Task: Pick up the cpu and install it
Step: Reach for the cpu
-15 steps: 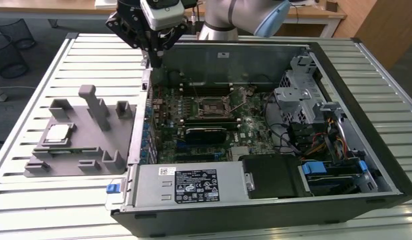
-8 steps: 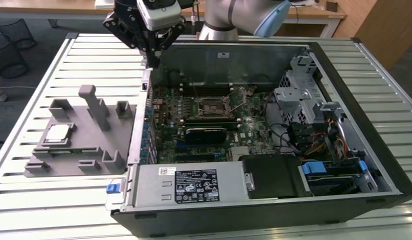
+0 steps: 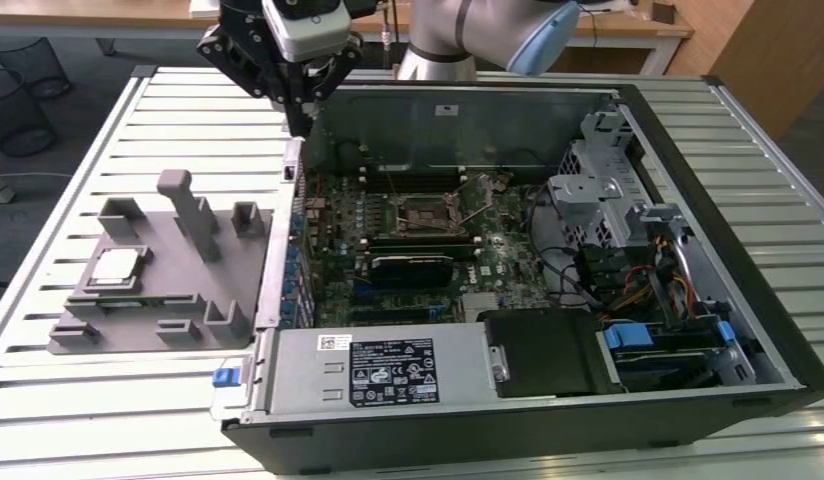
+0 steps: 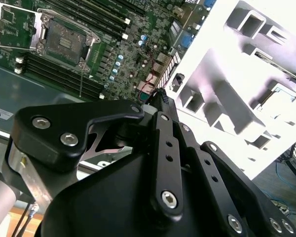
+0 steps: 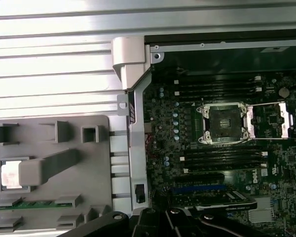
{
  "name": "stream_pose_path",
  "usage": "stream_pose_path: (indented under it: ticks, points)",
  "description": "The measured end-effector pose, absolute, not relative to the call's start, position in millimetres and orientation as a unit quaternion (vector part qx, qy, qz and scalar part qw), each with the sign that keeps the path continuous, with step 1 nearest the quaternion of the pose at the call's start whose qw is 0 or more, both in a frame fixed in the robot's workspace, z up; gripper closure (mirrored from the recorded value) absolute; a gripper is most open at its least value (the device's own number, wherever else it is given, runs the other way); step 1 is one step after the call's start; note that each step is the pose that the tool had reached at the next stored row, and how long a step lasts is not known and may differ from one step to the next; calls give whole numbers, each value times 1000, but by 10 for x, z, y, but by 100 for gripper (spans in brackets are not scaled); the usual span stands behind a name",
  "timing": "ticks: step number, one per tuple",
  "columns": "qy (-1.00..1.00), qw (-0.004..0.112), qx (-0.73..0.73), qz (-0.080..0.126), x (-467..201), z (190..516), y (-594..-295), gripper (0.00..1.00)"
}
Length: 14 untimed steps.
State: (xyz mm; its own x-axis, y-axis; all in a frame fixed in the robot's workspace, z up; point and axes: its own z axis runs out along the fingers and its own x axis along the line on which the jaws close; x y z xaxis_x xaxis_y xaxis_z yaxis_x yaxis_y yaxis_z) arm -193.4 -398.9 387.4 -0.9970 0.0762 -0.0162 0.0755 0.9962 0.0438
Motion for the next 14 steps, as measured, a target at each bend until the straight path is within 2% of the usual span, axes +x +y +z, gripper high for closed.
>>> stream_pose_path:
  ticks: [14]
  points:
    - [999,9,38,22,-2008,3867,-3989,89]
